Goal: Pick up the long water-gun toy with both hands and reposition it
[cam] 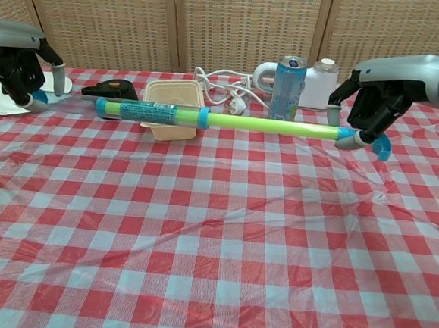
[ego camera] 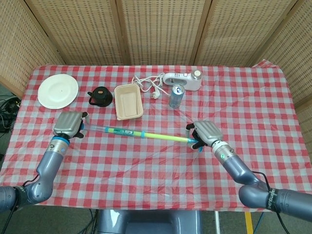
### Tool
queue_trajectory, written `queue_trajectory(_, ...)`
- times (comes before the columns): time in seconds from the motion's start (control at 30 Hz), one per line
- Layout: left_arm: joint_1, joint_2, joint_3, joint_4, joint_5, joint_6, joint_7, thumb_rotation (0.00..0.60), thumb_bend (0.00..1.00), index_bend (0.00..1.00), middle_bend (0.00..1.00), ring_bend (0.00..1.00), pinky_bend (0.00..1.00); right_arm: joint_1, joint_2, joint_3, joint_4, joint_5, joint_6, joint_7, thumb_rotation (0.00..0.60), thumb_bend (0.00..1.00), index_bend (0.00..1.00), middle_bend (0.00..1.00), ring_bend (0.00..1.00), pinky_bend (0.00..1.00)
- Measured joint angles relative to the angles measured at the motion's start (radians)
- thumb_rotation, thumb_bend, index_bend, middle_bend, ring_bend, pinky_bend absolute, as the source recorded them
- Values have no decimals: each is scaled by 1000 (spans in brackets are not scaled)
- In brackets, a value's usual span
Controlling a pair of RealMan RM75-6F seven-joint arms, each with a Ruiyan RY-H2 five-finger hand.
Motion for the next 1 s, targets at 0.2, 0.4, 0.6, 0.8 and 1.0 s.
queue_trajectory(0.2,-8,-21,-7,-16,-17,22,10,600,410,580,707,641,538,6,-10,-3,-5,-3,1,-6,600,511,831,1000,993,514)
queue_trajectory(0.4,-14,-35,-14,-24,-28,35,13,600,410,579,707,641,538,13,-23,-7,-9,-3,1,-16,600,510,831,1000,993,514)
queue_trajectory(0.6,-22,-48,-24,-32,-41,43,17,600,409,580,707,643,538,23,-40,-9,-13,-1,-1,-25,600,511,831,1000,993,514)
queue_trajectory(0.8,-40,-64,-33,-30,-67,46,35,600,410,579,706,643,538,39,-60,-13,-12,17,-1,-44,600,511,831,1000,993,514)
queue_trajectory(1.0,-51,-68,-40,-32,-82,45,42,600,410,579,707,643,538,51,-78,-19,-2,34,-4,-57,600,510,831,1000,993,514)
